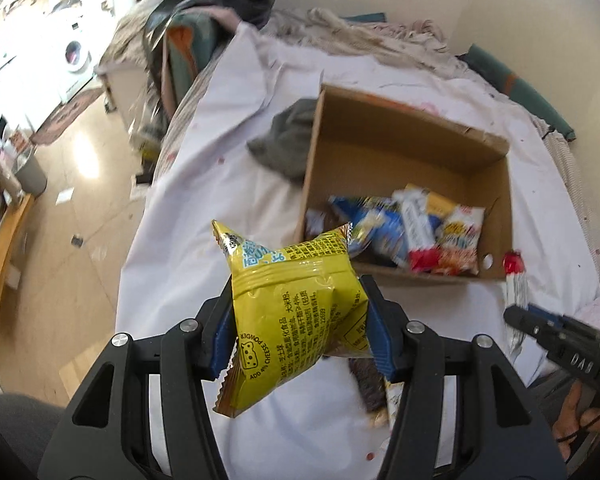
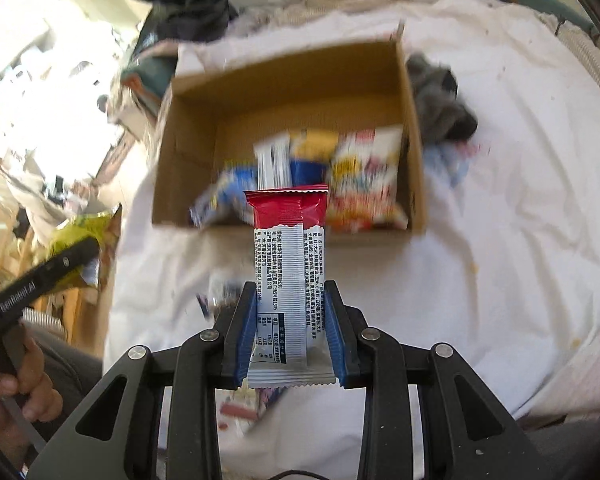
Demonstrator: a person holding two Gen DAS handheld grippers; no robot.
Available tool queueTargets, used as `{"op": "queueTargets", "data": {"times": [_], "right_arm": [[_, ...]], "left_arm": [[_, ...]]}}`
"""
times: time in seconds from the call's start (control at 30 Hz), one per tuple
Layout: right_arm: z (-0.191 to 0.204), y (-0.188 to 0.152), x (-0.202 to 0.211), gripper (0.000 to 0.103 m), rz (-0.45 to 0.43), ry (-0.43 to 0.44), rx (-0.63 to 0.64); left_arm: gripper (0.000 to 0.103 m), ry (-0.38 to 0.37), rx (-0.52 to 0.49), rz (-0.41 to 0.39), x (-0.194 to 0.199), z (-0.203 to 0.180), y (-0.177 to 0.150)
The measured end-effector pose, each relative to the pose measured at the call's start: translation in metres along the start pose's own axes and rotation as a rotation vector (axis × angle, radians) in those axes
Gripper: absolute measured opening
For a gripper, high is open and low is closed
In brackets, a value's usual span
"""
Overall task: Organize snacks
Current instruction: 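Lower the yellow chip bag and white bar into the box and release both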
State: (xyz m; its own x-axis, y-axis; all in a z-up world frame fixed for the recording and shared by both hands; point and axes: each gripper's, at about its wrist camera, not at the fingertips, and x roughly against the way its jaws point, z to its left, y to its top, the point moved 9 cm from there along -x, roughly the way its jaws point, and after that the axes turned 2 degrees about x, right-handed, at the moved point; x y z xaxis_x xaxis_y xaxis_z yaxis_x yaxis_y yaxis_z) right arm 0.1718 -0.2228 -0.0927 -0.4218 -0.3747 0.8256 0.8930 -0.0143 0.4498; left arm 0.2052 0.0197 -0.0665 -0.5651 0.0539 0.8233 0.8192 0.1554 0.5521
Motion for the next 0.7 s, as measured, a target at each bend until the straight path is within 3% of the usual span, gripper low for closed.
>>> {"op": "queueTargets", "data": {"times": [0.13,0.43,0.7], "right_arm": [[0.0,0.038,0.012,0.033,-0.057,-0.013,0.028],[-0.006,0.09,-0.01,0.033,-0.098,-0.065,0.044],[-0.03,0.104,-0.057,0.033,-0.069,-0.095,0.014]], "left_arm": [[0.052,-0.004,-0.023,-0.024,0.001,-0.011,0.028],[0.052,0.003,-0.082,-0.019,-0.037,-0.04,0.073],[0.052,-0.01,-0.082,0.059,-0.093,-0.051,0.065]]}}
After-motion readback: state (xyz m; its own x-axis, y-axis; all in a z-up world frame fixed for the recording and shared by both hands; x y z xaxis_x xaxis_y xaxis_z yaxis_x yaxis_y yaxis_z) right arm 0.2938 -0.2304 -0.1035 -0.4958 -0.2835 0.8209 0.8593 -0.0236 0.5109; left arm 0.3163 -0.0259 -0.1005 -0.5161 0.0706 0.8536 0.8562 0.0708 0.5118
